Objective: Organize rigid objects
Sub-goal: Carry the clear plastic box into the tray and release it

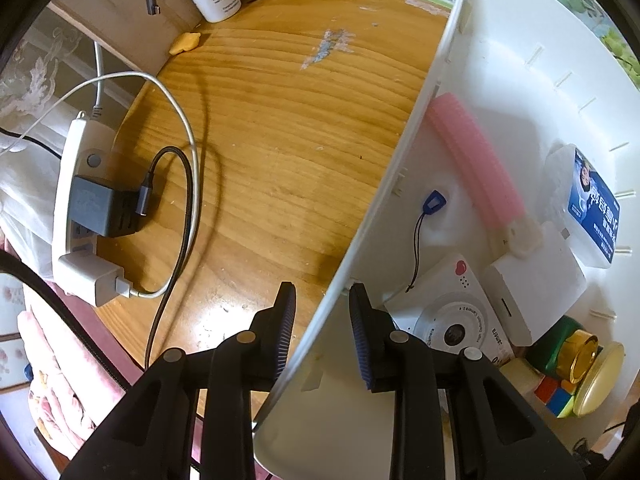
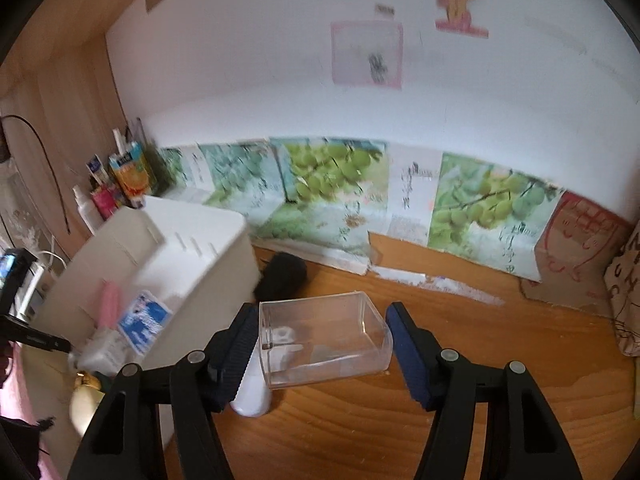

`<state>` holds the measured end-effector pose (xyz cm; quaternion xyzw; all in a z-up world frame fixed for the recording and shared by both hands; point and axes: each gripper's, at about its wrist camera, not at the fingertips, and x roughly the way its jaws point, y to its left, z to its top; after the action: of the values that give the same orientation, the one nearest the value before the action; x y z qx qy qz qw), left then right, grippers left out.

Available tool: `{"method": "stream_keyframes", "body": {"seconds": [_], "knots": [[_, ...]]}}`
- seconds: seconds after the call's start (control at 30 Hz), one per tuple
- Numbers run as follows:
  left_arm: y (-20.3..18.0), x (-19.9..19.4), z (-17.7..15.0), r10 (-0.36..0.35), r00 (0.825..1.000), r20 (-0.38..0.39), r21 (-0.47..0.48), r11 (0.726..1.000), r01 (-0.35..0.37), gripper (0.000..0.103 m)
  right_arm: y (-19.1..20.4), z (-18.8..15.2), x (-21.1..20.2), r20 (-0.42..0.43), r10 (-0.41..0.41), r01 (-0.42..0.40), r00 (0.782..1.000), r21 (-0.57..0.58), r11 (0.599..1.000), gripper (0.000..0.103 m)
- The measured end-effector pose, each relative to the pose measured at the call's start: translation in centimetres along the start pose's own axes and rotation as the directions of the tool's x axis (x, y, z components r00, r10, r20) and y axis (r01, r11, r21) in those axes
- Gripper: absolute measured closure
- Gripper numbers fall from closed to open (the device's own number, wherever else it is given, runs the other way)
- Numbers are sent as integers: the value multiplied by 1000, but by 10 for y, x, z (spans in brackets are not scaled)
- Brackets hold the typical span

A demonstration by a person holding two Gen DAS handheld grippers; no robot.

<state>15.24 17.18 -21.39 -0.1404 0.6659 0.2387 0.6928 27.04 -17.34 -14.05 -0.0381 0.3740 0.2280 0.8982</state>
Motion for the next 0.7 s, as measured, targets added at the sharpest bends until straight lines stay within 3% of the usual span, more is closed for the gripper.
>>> {"method": "stream_keyframes", "body": {"seconds": [0.33,0.7], "knots": [[6,0,-4,-96,995,1,94,991,96,73,56,6,-45,69,6,-5,998,-22,1000,37],[6,-2,5,-156,987,-21,262,952,156,78,126,-7,-62,60,24,-24,998,6,1000,37]]}}
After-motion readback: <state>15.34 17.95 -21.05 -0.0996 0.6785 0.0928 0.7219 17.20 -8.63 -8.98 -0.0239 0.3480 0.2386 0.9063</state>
